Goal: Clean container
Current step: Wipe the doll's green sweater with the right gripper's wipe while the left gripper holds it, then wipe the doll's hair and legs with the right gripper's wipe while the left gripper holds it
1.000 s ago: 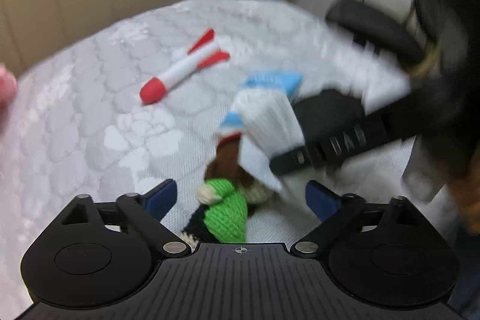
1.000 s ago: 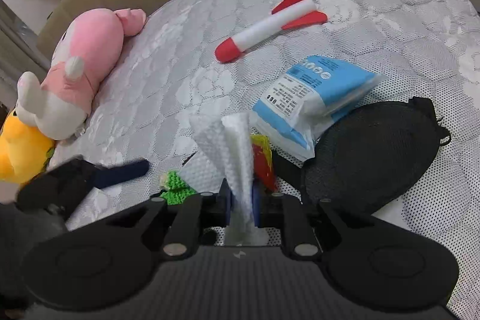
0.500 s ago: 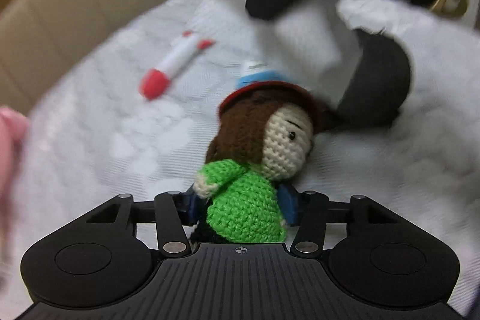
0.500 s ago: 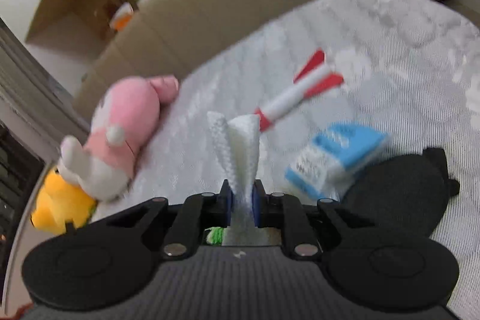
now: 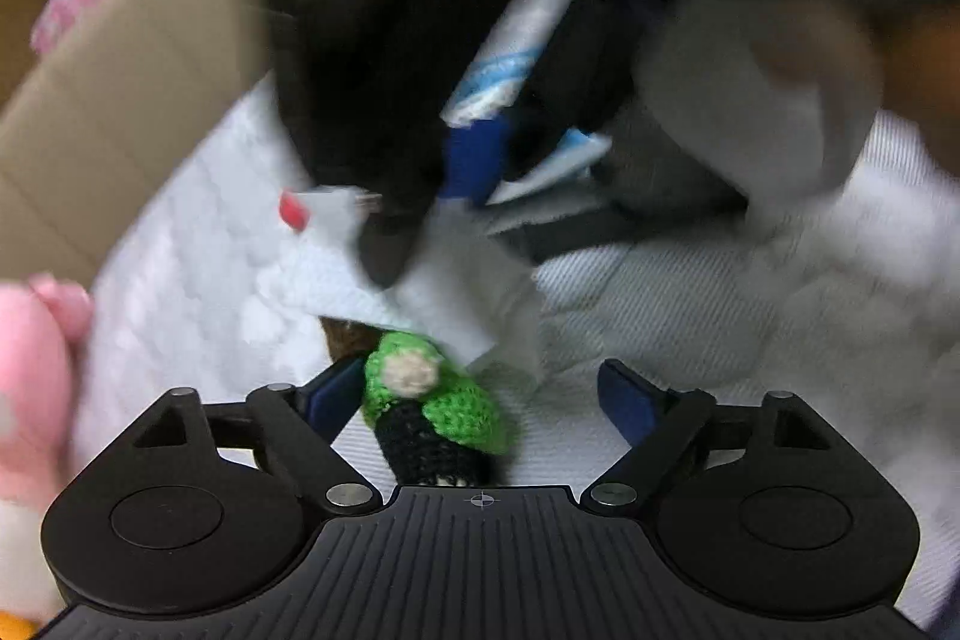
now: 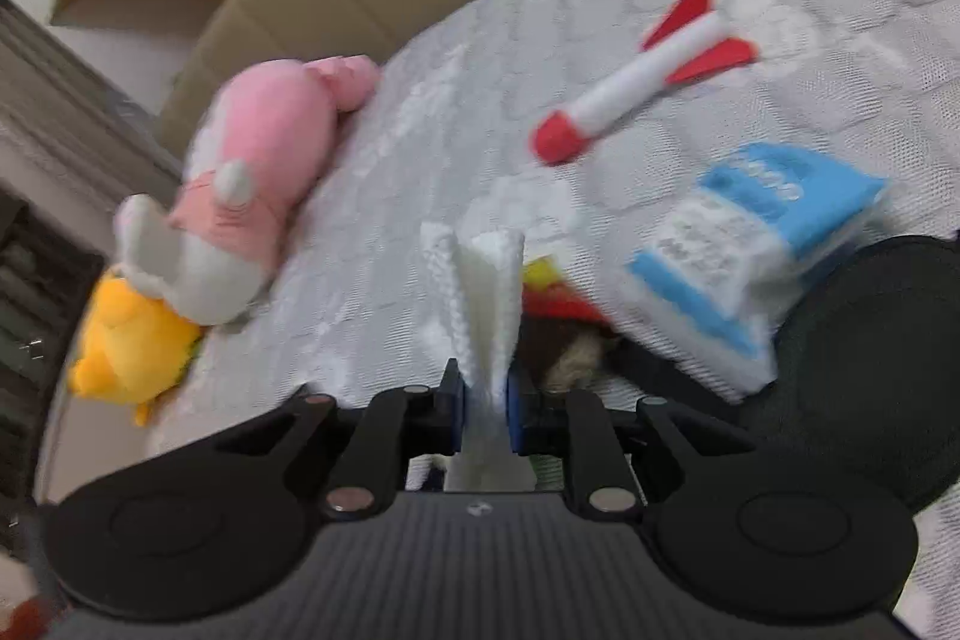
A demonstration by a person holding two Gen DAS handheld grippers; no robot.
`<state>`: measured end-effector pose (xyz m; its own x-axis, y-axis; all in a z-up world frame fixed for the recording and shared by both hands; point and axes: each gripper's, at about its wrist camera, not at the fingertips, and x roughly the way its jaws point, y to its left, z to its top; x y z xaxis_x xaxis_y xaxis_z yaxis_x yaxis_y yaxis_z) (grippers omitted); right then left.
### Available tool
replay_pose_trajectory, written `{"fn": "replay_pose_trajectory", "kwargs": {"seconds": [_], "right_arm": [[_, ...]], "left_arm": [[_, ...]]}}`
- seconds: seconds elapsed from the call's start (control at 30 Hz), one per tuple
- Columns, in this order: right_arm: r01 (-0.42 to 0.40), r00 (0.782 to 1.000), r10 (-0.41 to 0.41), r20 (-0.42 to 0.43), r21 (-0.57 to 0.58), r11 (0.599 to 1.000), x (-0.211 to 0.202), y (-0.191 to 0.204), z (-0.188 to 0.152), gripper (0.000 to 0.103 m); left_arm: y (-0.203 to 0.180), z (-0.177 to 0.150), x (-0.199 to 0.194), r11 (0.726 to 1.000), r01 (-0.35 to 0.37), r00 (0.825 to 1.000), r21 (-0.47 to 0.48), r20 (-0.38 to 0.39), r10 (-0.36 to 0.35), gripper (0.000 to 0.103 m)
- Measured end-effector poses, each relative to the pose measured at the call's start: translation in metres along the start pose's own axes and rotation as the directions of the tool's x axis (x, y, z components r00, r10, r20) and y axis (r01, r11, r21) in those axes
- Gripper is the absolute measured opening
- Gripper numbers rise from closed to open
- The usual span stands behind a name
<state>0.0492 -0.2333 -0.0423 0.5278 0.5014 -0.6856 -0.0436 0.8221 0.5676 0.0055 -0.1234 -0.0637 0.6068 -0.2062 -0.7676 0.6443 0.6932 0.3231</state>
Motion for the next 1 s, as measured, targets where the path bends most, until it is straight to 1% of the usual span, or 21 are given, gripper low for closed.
{"fn": "replay_pose_trajectory", "kwargs": {"seconds": [0.07,0.1,0.2,0.3,0.4,0.43,0.47,0.5,0.53,0.57,0.6,0.63,0.67,0.7,0.73,0.8,0.87,0.93,1.0], "right_arm": [[0.068,0.997,-0.068,-0.02,0.02,0.997,0.0,-0.008,0.0,0.017],[0.087,0.996,-0.086,-0.03,0.036,0.996,0.0,-0.012,-0.001,0.017],[0.131,0.99,-0.128,-0.058,0.053,0.99,0.004,-0.021,-0.001,0.017],[0.157,0.985,-0.156,-0.069,0.023,0.987,0.007,-0.019,-0.003,0.017],[0.143,0.988,-0.143,-0.051,-0.004,0.99,0.007,-0.013,-0.003,0.017],[0.104,0.994,-0.104,-0.029,-0.001,0.995,0.003,-0.012,-0.002,0.017],[0.039,0.999,-0.039,0.001,0.007,0.999,-0.003,-0.011,-0.001,0.017],[-0.044,0.998,0.044,0.034,0.02,0.999,-0.009,-0.01,0.0,0.017],[-0.135,0.989,0.132,0.062,0.037,0.99,-0.014,-0.009,0.002,0.017],[-0.207,0.976,0.202,0.08,0.048,0.977,-0.017,-0.007,0.003,0.017],[-0.26,0.963,0.255,0.087,0.051,0.964,-0.019,-0.005,0.004,0.017],[-0.279,0.958,0.275,0.082,0.046,0.959,-0.018,-0.003,0.004,0.017],[-0.263,0.963,0.261,0.065,0.038,0.964,-0.015,-0.002,0.003,0.017],[-0.222,0.975,0.22,0.041,0.03,0.975,-0.01,-0.002,0.002,0.017],[-0.171,0.985,0.171,0.021,0.025,0.985,-0.006,-0.002,0.0,0.017],[-0.091,0.996,0.091,0.002,0.033,0.995,-0.003,-0.006,-0.001,0.016],[-0.028,1.0,0.028,-0.01,0.05,0.998,-0.003,-0.011,-0.001,0.013],[-0.012,1.0,0.014,-0.027,0.072,0.997,-0.006,-0.015,-0.002,0.013],[0.016,0.999,-0.014,-0.034,0.074,0.997,-0.01,-0.017,-0.005,0.013]], "left_arm": [[0.009,0.002,0.0,0.997,0.035,0.999,-0.065,-0.004,-0.035,0.091],[0.013,0.002,0.001,0.994,0.049,0.999,-0.094,-0.005,-0.05,0.091],[0.019,0.003,0.005,0.988,0.063,0.998,-0.139,-0.014,-0.066,0.092],[0.022,0.004,0.01,0.986,0.063,0.998,-0.151,-0.019,-0.066,0.093],[0.023,0.004,0.016,0.987,0.057,0.998,-0.153,-0.029,-0.062,0.093],[0.024,0.004,0.017,0.985,0.06,0.997,-0.159,-0.032,-0.066,0.094],[0.026,0.005,0.019,0.983,0.069,0.997,-0.17,-0.034,-0.076,0.094],[0.028,0.005,0.019,0.979,0.085,0.995,-0.186,-0.033,-0.092,0.094],[0.03,0.006,0.019,0.974,0.107,0.993,-0.2,-0.027,-0.114,0.094],[0.032,0.006,0.017,0.966,0.138,0.989,-0.218,-0.012,-0.144,0.094],[0.034,0.007,0.015,0.957,0.171,0.985,-0.236,0.004,-0.175,0.094],[0.037,0.008,0.014,0.944,0.21,0.977,-0.256,0.023,-0.211,0.094],[0.039,0.009,0.012,0.929,0.249,0.968,-0.275,0.042,-0.247,0.094],[0.042,0.01,0.013,0.909,0.29,0.956,-0.299,0.058,-0.286,0.094],[0.043,0.011,0.015,0.895,0.312,0.949,-0.319,0.057,-0.31,0.094],[0.045,0.01,0.022,0.877,0.336,0.938,-0.344,0.036,-0.345,0.094],[0.052,0.008,0.028,0.853,0.352,0.928,-0.385,0.024,-0.372,0.094],[0.062,0.007,0.028,0.828,0.363,0.922,-0.428,0.036,-0.386,0.094],[0.075,0.005,0.028,0.795,0.378,0.915,-0.474,0.062,-0.398,0.098]]}}
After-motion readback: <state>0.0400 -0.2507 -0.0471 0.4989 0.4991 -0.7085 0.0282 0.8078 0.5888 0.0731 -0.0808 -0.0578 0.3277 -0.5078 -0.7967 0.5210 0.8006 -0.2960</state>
